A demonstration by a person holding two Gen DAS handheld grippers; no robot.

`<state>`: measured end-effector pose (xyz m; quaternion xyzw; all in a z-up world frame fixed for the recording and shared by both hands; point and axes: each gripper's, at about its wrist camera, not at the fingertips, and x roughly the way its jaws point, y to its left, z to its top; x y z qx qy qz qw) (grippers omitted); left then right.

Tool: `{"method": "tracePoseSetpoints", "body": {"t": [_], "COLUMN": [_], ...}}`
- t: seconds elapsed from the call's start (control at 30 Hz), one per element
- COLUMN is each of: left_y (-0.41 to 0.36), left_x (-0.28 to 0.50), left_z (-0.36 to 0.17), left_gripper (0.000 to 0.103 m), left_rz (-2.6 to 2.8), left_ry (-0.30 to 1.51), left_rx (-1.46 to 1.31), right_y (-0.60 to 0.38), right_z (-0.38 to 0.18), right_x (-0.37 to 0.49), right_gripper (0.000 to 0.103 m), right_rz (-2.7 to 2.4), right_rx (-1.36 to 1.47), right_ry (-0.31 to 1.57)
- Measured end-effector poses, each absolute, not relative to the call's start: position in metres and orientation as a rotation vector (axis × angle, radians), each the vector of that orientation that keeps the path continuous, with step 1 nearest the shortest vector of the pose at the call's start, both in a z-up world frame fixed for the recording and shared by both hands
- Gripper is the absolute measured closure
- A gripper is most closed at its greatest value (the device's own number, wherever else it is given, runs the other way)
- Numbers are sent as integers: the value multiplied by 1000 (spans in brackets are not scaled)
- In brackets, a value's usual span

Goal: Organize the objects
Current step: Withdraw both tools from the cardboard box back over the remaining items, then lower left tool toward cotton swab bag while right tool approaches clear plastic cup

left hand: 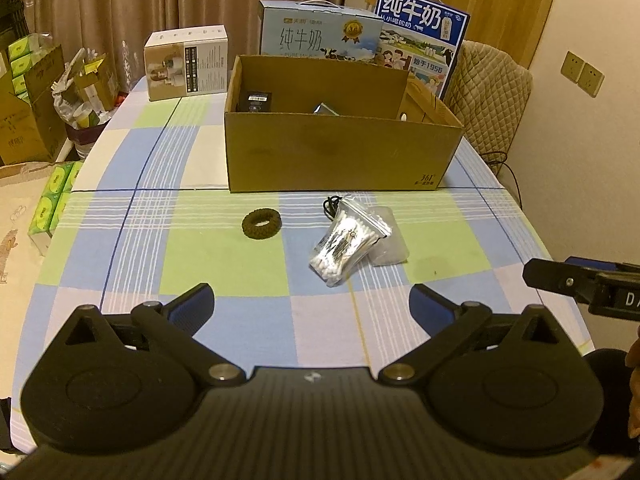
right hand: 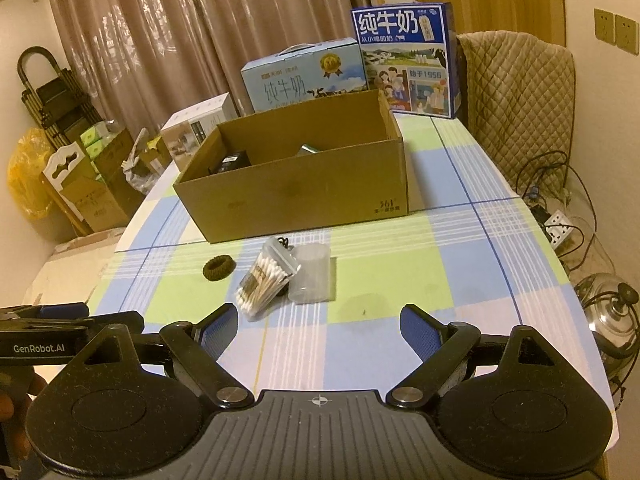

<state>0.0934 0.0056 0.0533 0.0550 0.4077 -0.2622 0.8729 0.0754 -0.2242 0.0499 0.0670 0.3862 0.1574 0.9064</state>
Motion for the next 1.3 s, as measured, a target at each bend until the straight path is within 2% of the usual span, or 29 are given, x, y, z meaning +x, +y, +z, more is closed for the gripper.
{"method": "tracePoseSetpoints", "body": {"t": [1.3], "left_y": [-12], "left_x": [117], "left_z": [23], "left_gripper": [3], "left_rz": [-624], "left_ry": [880], "left_rx": [191], "right_y": [-219], "right_z": [20], "right_x": [102], "right_gripper": [18], "right_rz": [318], "right_rx": [136], "right_ry": [851]}}
